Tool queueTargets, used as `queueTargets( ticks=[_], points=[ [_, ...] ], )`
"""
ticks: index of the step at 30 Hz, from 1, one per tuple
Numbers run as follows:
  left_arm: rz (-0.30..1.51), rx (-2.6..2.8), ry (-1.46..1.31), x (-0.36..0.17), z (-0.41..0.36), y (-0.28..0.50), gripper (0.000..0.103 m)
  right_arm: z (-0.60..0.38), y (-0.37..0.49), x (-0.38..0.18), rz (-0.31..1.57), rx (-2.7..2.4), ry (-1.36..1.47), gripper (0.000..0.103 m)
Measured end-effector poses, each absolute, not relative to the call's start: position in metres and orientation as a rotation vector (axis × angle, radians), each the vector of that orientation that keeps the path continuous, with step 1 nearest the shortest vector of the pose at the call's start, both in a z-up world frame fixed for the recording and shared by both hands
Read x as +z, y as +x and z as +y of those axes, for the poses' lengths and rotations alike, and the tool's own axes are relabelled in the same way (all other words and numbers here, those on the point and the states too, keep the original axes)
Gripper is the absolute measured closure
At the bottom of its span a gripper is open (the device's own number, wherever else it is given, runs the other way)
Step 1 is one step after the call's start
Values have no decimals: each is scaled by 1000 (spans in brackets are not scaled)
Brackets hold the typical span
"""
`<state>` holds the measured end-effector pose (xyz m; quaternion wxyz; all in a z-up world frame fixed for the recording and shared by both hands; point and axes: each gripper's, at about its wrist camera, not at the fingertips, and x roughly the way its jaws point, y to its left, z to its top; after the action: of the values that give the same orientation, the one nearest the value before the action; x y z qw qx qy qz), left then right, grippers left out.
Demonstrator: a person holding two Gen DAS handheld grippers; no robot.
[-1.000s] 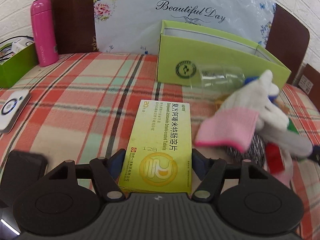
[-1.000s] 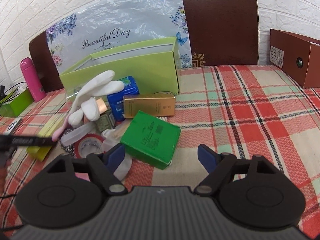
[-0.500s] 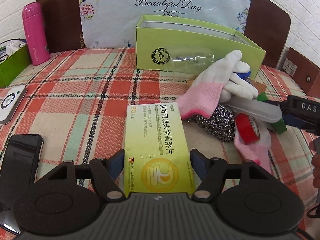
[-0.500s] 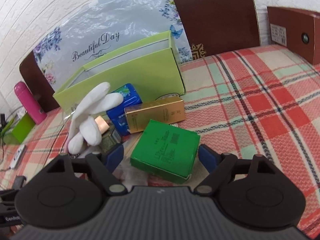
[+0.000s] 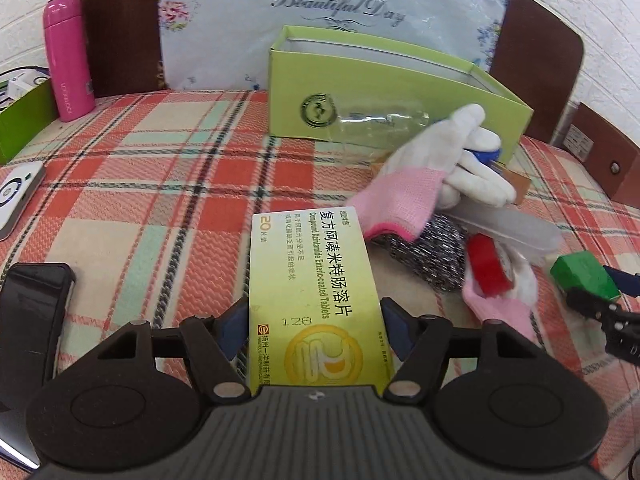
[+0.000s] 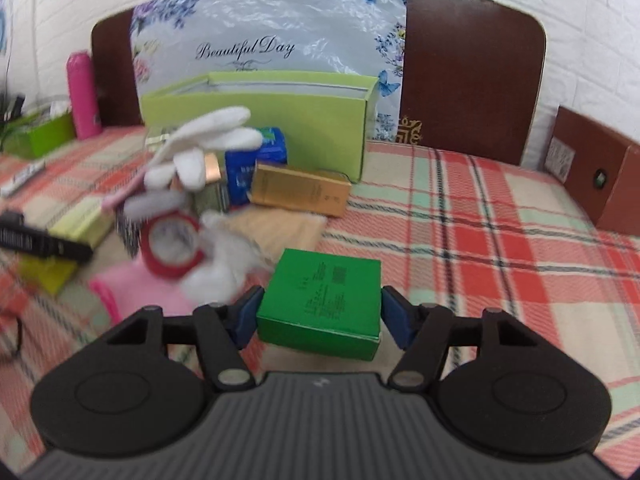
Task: Organize objects
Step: 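Grasp the yellow medicine box with left tool while right tool grasps another green box, then lift the yellow and green boxes and release them into the lime-green box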
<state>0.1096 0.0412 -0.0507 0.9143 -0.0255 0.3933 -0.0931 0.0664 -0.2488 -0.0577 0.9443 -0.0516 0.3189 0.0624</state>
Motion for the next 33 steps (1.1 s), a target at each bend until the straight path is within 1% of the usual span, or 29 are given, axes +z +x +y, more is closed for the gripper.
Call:
queueTargets(
  ticks=[4, 7, 11, 18, 21, 22, 25, 27, 28, 29, 33],
  points=[
    [810, -206, -3, -50, 32, 103, 32, -257, 44, -57, 657, 126, -119, 39],
    [809, -177, -6, -51, 32, 109, 31, -261, 40, -56, 657, 105, -80, 33],
    [802, -157, -17, -49, 32, 118, 30, -264, 42, -55, 663, 96, -43, 31],
    [806, -163, -13, -53, 32, 123, 30, -263, 42, -59, 688, 92, -52, 31],
    [801, -138, 16, -56, 29, 126, 27, -264, 44, -61, 703, 84, -46, 31],
    [797, -129, 29, -57, 28, 127, 25, -263, 45, -62, 706, 83, -45, 31],
    [789, -121, 38, -58, 28, 128, 24, -262, 47, -65, 719, 81, -41, 31],
    [786, -124, 33, -58, 30, 127, 26, -261, 48, -67, 724, 80, -35, 31],
    [784, -126, 34, -57, 30, 127, 29, -262, 49, -68, 726, 80, -31, 37],
    [785, -129, 36, -57, 31, 126, 30, -261, 49, -69, 727, 79, -29, 42],
    [790, -145, 19, -50, 37, 118, 31, -258, 48, -65, 720, 97, -49, 44]
  ],
)
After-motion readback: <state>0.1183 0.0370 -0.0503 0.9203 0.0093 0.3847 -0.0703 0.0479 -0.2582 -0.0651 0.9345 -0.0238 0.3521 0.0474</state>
